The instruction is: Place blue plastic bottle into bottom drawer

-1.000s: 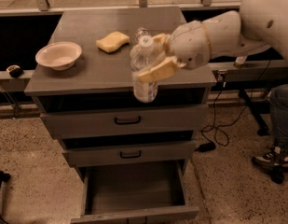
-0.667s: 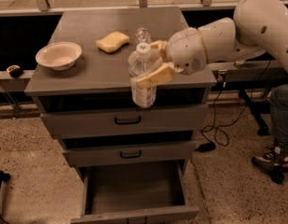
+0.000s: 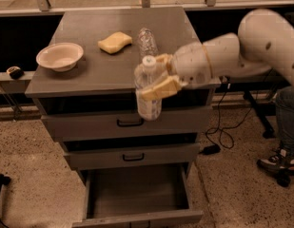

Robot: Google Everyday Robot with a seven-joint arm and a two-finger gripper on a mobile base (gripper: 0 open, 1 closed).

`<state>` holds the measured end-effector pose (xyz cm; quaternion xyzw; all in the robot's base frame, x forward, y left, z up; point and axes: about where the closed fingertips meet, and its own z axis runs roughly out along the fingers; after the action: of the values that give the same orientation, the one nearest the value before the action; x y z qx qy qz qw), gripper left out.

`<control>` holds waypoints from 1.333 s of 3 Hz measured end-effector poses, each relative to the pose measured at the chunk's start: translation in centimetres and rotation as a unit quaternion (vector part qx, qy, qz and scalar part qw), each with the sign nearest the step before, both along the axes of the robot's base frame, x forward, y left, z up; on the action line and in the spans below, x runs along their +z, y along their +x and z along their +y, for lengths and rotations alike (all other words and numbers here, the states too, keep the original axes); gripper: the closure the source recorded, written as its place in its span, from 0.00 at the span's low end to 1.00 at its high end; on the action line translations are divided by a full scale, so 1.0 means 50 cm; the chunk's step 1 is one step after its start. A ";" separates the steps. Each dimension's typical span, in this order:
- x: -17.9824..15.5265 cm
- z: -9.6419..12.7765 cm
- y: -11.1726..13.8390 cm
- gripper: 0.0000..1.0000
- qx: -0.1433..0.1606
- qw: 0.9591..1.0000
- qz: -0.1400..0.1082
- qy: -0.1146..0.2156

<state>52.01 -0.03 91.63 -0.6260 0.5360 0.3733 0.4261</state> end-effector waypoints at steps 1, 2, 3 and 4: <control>-0.171 -0.037 -0.021 1.00 -0.040 0.997 0.054 0.032; -0.315 -0.061 -0.045 1.00 -0.056 0.992 0.097 0.053; -0.316 -0.055 -0.047 1.00 -0.052 0.992 0.099 0.054; -0.314 -0.055 -0.046 1.00 -0.052 0.992 0.098 0.053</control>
Offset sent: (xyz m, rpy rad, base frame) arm -0.0352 -0.0511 -0.2458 0.1572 0.2982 -0.1634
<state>49.71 -2.76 75.92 -0.5339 0.5866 0.4381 0.4229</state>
